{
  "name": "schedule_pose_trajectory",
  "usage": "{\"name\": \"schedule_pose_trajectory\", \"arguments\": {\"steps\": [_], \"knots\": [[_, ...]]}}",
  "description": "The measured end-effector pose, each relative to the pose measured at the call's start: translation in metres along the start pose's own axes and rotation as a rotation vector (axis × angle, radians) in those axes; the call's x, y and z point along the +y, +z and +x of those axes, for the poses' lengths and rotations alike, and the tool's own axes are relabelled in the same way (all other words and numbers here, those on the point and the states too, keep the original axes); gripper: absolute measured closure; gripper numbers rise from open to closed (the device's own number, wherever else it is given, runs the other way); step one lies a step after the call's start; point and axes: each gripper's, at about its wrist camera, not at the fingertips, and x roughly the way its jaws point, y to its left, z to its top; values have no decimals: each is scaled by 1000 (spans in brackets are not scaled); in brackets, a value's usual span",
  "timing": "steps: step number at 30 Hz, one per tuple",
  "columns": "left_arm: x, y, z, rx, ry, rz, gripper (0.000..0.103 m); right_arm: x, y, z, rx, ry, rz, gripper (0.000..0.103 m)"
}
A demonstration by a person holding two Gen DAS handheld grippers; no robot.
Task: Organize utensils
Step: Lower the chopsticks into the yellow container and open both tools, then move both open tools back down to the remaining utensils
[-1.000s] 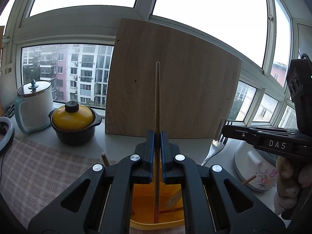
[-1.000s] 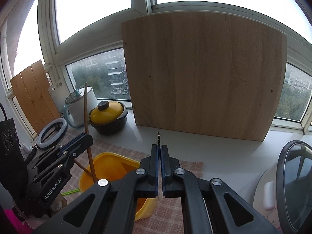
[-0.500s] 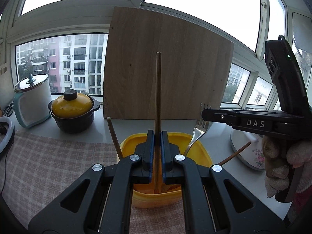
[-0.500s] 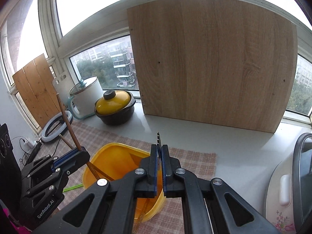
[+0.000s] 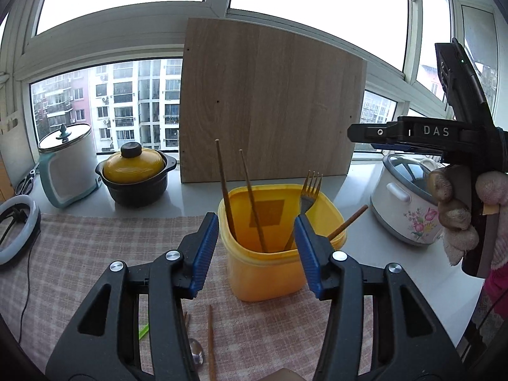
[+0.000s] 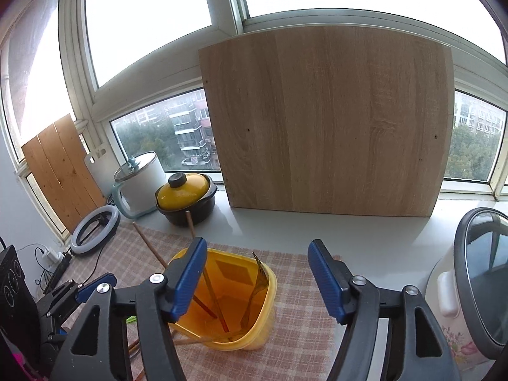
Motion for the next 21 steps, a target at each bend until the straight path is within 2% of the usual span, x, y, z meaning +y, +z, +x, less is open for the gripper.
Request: {"name": "schedule_pose_trajectory", "arguments": {"steps": [5,10,13,18,21], "knots": [[26,-3,-11,43,-50,18,53,9,-11,-20,-39,-54,42,19],[58,-5,-18,83,-64,42,53,26,-25,-31,-49,-98,72,14],[78,-8,-18,109,-62,55,53,36,-33,-40,-77,-126,91,0],[111,-19,-12,183,-63,66,53,54,-50,-49,-97,-148,125,0],[130,-28,-9,234,-70,54,53,66,-60,-46,-70,-131,138,0]]}}
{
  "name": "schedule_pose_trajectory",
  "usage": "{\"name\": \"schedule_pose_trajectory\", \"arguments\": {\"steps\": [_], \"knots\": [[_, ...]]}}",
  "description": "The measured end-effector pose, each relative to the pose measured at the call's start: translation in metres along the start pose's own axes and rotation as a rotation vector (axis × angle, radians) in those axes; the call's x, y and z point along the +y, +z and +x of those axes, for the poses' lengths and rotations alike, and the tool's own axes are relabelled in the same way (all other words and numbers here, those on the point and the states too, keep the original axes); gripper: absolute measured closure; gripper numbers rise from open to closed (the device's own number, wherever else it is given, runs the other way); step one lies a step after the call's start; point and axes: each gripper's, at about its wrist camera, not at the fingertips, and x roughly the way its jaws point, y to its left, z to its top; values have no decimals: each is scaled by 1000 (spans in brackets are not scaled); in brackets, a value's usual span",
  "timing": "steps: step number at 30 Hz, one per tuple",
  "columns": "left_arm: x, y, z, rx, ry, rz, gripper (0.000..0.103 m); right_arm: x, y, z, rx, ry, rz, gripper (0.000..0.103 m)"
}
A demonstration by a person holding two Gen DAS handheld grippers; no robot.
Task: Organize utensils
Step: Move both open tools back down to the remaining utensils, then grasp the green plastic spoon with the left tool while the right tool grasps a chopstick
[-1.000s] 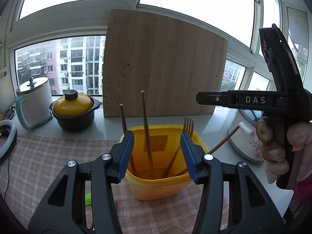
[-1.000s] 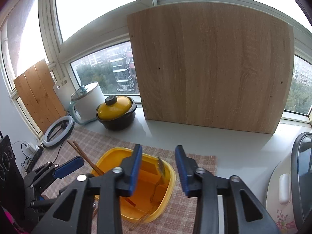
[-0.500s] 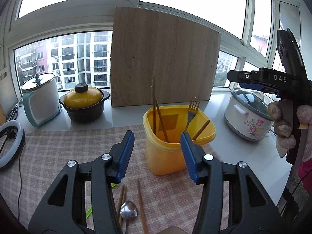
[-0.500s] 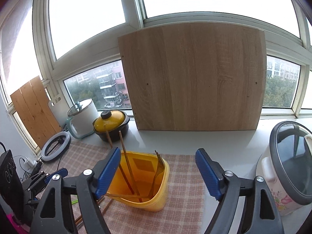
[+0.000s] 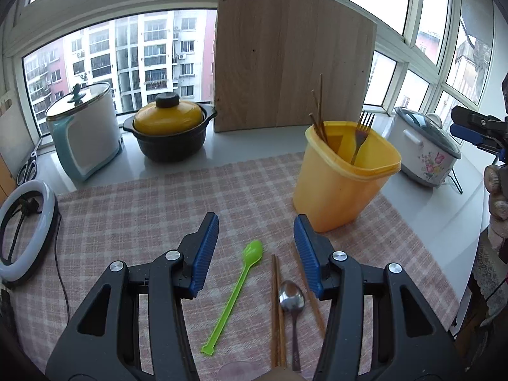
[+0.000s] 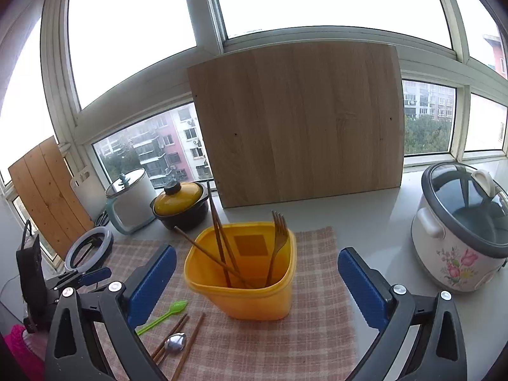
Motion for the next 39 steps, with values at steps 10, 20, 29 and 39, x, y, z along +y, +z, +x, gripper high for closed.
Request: {"name": "schedule_pose_trajectory", "arguments": {"steps": [10,20,29,39], "knots": [[37,-26,21,154,-65,-16,54,38,-55,30,222,27,-21,11],[30,-54,30,287,-122,76,71,59,-120,79,476,131,36,47],[32,-60,56,345,-111,90,73,80,-139,119,575,139,44,73],[31,-55,90,398,-116,117,78,102,-154,150,632,60,-12,82]]}}
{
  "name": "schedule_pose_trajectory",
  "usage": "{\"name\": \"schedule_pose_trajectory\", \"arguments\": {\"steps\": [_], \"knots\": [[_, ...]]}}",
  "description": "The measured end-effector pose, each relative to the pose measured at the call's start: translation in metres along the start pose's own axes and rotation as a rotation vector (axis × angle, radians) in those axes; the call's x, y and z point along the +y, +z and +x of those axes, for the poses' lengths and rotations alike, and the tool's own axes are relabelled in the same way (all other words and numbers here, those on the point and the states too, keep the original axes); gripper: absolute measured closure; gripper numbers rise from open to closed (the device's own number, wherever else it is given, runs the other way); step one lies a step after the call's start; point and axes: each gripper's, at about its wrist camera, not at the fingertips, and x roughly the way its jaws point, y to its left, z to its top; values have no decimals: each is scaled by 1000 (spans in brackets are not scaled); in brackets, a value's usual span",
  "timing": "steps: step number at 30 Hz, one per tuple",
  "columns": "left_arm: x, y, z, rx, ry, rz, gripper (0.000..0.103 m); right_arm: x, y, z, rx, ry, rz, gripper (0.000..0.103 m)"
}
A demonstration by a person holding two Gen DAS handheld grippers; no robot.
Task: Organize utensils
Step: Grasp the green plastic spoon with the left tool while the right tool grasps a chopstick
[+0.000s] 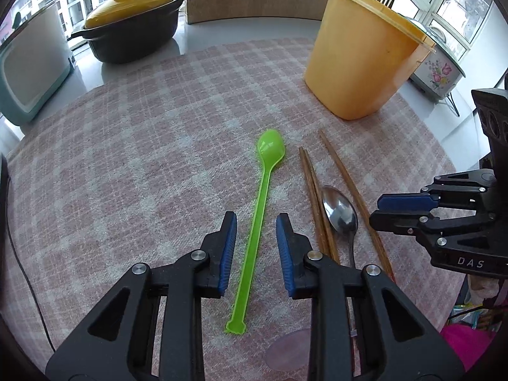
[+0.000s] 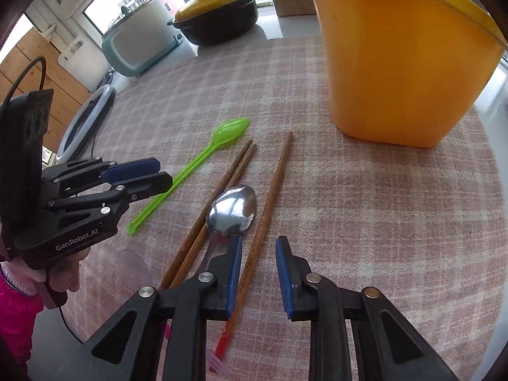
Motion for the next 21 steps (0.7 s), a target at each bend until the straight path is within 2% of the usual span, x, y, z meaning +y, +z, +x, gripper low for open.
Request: {"name": "schedule_pose_trajectory", "arguments": {"steps": [8,12,16,21], "knots": [[-11,3,17,38,58,69,78,6,3,13,35,-49,-42,86],[-13,5,20,34,85,85,85,9,5,15,44,-57,-58,87],[-11,7,23,25,103,90,97,16,7,18,56,-87,-104,89],[2,9,24,25,74,45,98,18,9,19,75,-92,-144,95]]}}
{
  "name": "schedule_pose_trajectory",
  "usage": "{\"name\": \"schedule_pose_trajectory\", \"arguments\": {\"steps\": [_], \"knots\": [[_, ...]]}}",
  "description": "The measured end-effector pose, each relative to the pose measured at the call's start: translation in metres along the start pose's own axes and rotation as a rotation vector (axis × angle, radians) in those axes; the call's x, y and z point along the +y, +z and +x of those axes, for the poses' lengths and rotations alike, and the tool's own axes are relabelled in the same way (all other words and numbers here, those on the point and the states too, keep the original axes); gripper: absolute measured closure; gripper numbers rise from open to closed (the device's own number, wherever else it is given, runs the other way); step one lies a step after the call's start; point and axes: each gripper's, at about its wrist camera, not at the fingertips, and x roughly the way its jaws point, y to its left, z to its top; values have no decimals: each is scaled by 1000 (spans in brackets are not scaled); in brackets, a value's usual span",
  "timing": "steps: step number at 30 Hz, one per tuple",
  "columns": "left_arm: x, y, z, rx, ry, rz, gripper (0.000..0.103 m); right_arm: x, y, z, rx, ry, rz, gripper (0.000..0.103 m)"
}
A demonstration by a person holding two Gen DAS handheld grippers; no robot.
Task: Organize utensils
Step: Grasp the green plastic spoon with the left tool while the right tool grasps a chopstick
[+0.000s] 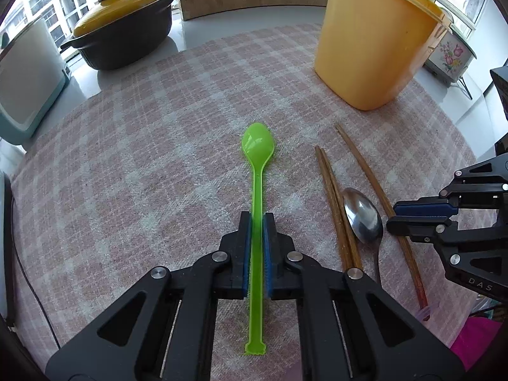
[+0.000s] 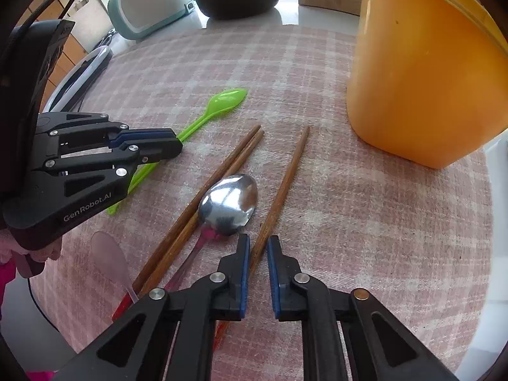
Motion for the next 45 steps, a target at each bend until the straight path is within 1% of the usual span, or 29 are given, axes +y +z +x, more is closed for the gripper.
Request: {"name": "schedule_pose_trajectory", "arguments": {"steps": [3,6,10,12,13,14,15,16,17,19,21,22,23,24,25,26,30,32,38,41,45], "knots": [[7,-2,-2,-1,-2,-23,98,-4,-1,-1,6,11,-3,95],[14,-4,-4,2,-12,-49,98,-14,-3,-2,16,43,31,96],[19,-8,-7,6,3,-43,98,-26,-4,-3,29,66,67,97],[19,-8,-7,16,-3,-36,98,-27,-2,-4,33,55,61,97],[19,-8,-7,20,-3,-30,98,-27,-1,-4,36,46,59,96],[18,-8,-7,22,5,-27,98,-27,0,-4,39,35,61,89],[16,-8,-7,27,12,-26,97,-26,2,-4,37,19,62,84],[16,-7,-6,33,14,-26,94,-25,4,-4,36,7,58,80],[15,-5,-6,37,15,-28,83,-24,7,-2,39,0,54,80],[14,-1,-3,41,17,-33,68,-24,11,1,48,-14,53,80],[8,2,1,37,41,2,68,-22,16,3,50,-28,39,80],[5,3,2,28,54,29,70,-21,18,4,51,-35,29,82],[3,5,3,22,52,39,79,-20,19,4,48,-43,20,86],[4,7,4,19,42,34,86,-20,19,5,47,-48,12,89],[5,9,5,19,39,24,97,-20,19,5,48,-44,5,94],[7,10,6,21,30,11,99,-22,19,5,47,-39,8,96],[20,8,3,13,-16,-79,99,-28,18,3,29,2,53,98],[25,6,-5,-11,-26,-111,99,-30,15,-3,6,23,67,99],[39,0,-43,-119,-36,-209,99,-30,9,-31,-70,47,55,99],[35,-2,-65,-183,-33,-235,99,-29,6,-47,-109,69,52,99],[29,-2,-90,-270,-68,-294,99,-31,-5,-68,-160,114,66,99]]}}
